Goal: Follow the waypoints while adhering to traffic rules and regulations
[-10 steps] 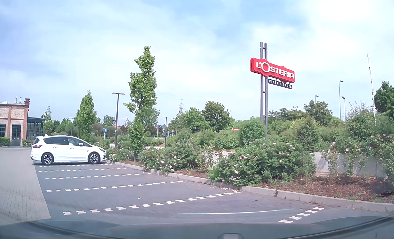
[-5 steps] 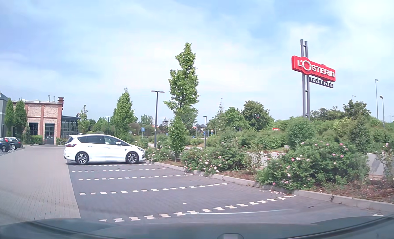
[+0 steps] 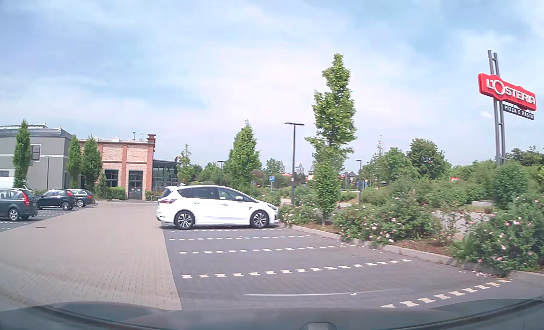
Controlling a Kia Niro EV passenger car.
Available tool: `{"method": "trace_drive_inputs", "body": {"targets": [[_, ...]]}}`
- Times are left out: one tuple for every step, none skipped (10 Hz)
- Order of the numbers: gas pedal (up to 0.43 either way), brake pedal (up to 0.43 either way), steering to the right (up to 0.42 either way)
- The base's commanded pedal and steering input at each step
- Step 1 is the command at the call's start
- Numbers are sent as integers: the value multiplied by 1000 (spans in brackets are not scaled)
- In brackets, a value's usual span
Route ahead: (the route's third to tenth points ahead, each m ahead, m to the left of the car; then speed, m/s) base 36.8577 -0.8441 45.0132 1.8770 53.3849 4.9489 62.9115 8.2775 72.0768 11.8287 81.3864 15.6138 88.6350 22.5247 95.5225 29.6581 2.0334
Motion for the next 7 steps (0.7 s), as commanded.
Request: {"method": "trace_drive_inputs", "body": {"targets": [[118,0,-879],[118,0,-869],[118,0,-848],[118,0,-821],[118,0,-781],[110,0,-746],[110,0,-701]]}}
